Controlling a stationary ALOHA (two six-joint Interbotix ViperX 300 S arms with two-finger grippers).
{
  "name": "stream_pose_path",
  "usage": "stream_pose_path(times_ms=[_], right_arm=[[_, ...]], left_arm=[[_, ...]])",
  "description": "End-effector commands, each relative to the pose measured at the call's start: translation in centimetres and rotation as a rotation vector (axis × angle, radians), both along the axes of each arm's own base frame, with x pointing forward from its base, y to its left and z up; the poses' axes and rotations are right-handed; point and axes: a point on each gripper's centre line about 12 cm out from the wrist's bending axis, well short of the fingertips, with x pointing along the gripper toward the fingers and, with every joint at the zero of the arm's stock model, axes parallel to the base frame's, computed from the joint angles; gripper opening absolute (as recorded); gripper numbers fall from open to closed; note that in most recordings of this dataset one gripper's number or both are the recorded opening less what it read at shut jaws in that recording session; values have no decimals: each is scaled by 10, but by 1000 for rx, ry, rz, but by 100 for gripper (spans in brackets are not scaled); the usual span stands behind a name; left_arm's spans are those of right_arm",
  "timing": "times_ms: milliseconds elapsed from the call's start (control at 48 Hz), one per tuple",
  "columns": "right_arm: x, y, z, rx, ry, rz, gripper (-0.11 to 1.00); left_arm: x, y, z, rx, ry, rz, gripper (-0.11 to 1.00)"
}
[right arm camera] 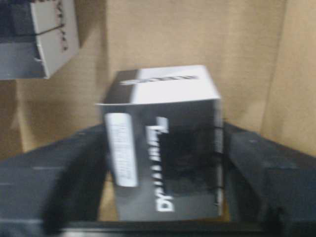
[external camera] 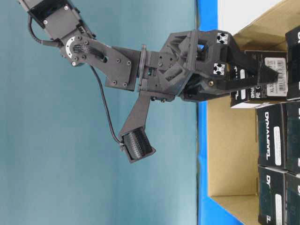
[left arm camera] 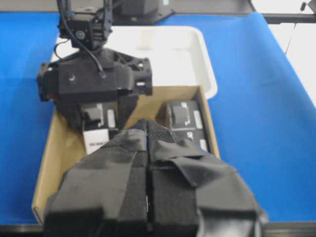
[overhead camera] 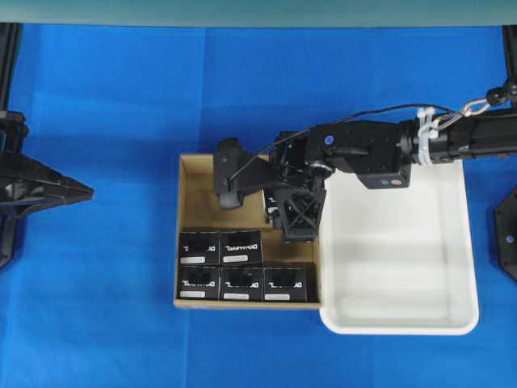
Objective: Pick the box from inside the cardboard box.
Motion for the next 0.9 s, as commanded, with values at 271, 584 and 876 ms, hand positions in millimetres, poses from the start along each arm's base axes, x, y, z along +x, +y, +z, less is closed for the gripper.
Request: stream_pose_path(times_ms=[271,584,876], right_arm=[[4,4,20,12,-46,-11,63],[-12,-14,115,36,-127,-130,63],[-56,-26,200,20,-109,-147,63]], left_arm=[[2,0,9,-1,-21,-1,-7],[2,0,10,1,-25,-2,-7],[1,0,11,0,-28,-2,-7]])
